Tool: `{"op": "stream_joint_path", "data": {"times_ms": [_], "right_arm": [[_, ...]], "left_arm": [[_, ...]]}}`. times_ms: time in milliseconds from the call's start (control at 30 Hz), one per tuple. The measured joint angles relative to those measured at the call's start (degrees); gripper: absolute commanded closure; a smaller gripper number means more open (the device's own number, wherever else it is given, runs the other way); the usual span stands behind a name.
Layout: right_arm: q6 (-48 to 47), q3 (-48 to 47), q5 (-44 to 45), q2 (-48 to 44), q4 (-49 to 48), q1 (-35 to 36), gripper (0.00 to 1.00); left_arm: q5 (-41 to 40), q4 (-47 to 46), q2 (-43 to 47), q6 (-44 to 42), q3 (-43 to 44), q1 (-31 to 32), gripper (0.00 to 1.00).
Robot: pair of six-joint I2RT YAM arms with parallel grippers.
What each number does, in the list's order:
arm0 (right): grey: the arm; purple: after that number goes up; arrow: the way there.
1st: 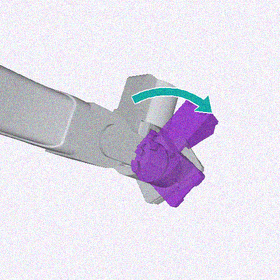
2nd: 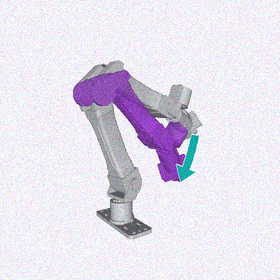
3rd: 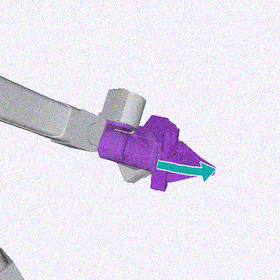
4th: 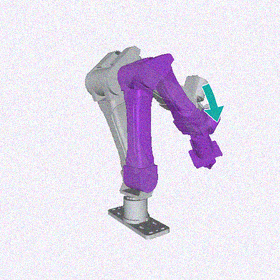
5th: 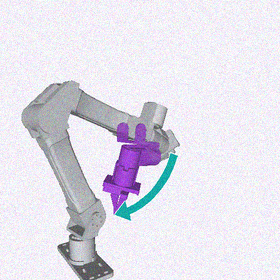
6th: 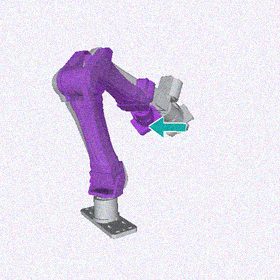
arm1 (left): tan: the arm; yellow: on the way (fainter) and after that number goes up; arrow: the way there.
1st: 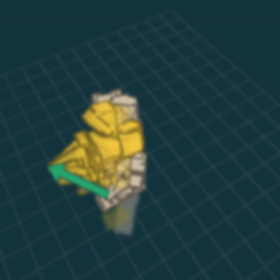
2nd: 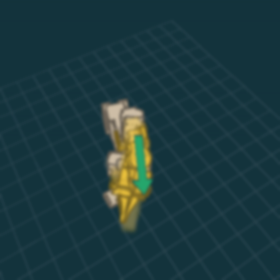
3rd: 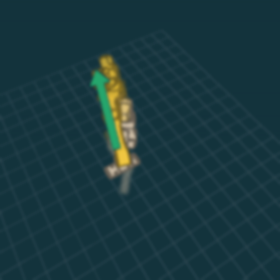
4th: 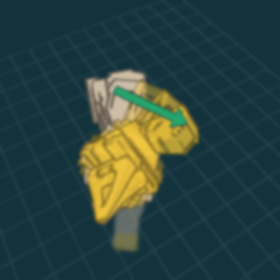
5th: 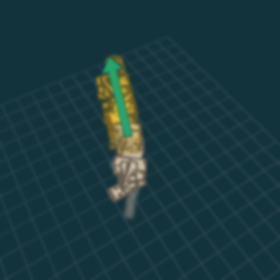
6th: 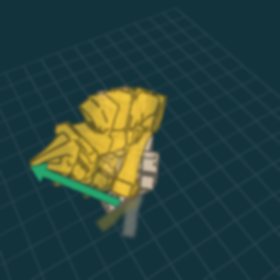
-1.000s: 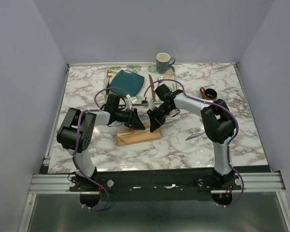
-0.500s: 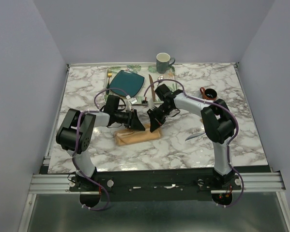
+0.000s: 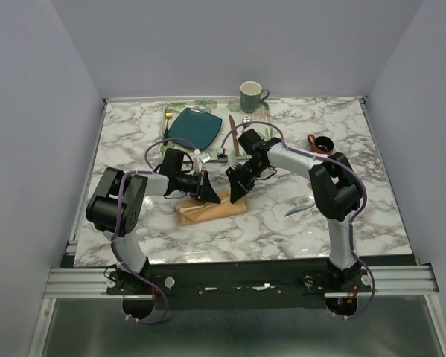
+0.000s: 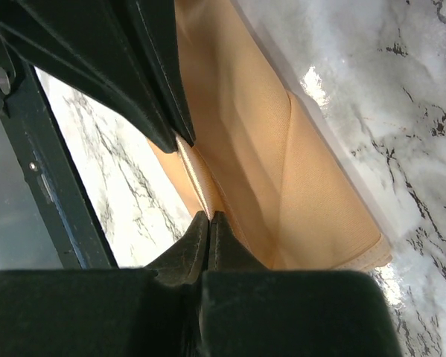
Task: Fold the napkin into a case and place the utensils inside
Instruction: Fold the 2/3-rectangle-folded napkin at the center of the board.
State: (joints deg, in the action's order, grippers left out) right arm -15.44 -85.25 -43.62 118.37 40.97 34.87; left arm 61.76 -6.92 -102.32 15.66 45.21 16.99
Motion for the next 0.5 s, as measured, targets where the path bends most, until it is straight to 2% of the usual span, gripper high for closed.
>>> {"op": "stream_joint_path", "data": {"times_ms": [67, 167, 200, 300, 500], "right_arm": [[0.42, -0.02, 0.0, 0.0, 0.0, -0.02, 0.88], [1.01, -0.2, 0.02, 0.0, 0.0, -0.13, 0.71], [1.33, -0.24, 0.02, 0.0, 0.02, -0.13, 0.59], [2.16, -0.52, 0.07, 0.0, 0.07, -0.74, 0.45], [2.97, -0.44, -0.15, -0.07, 0.24, -4.28, 0.42]], "left_arm": [[-0.15, 0.68, -0.02, -0.46, 0.09, 0.0, 1.0], [-0.31, 2.29, -0.37, -1.27, 0.7, 0.0, 1.0], [-0.42, 2.73, -0.59, -1.49, 0.98, 0.0, 1.0], [-0.61, 3.85, -0.9, -2.16, 1.18, 0.0, 1.0], [-0.59, 5.51, -1.51, -3.15, 1.84, -0.02, 1.0]]}}
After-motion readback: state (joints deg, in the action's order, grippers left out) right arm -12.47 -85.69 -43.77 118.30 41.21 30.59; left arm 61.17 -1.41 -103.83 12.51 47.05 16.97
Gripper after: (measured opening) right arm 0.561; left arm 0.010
